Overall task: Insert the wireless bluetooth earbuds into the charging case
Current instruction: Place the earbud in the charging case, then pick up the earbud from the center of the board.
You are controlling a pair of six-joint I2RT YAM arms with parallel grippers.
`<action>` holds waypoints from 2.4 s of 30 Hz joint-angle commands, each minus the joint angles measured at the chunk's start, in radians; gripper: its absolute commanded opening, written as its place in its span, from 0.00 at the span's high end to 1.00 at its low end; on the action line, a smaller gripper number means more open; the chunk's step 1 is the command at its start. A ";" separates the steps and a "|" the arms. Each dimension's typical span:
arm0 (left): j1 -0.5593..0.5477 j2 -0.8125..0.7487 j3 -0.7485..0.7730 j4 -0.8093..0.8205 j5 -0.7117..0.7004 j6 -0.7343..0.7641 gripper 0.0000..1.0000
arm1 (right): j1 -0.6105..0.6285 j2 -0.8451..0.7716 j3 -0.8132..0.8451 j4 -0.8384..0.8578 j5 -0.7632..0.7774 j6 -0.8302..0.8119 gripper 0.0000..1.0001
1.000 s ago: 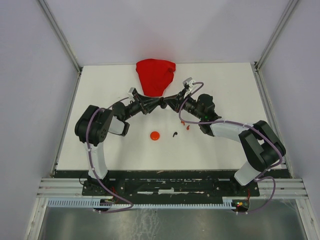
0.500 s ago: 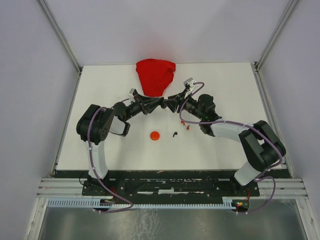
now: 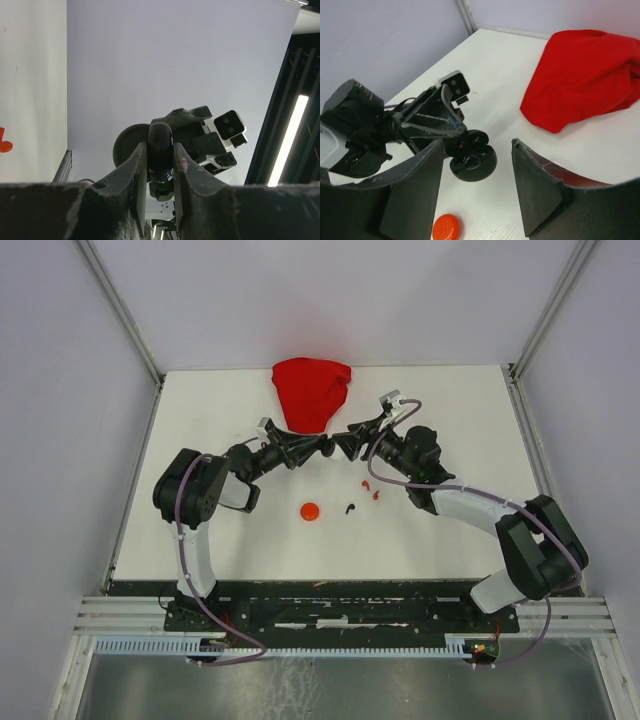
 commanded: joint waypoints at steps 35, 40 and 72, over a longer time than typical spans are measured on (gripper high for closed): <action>-0.067 -0.208 -0.040 -0.380 -0.203 0.427 0.97 | 0.106 0.175 0.555 -1.111 0.468 -0.040 0.20; -0.071 -0.211 -0.043 -0.376 -0.197 0.428 0.97 | 0.106 0.188 0.573 -1.118 0.495 -0.045 0.19; 0.045 -0.289 -0.117 -0.333 -0.201 0.408 0.97 | 0.148 0.149 0.403 -1.200 0.429 0.046 0.26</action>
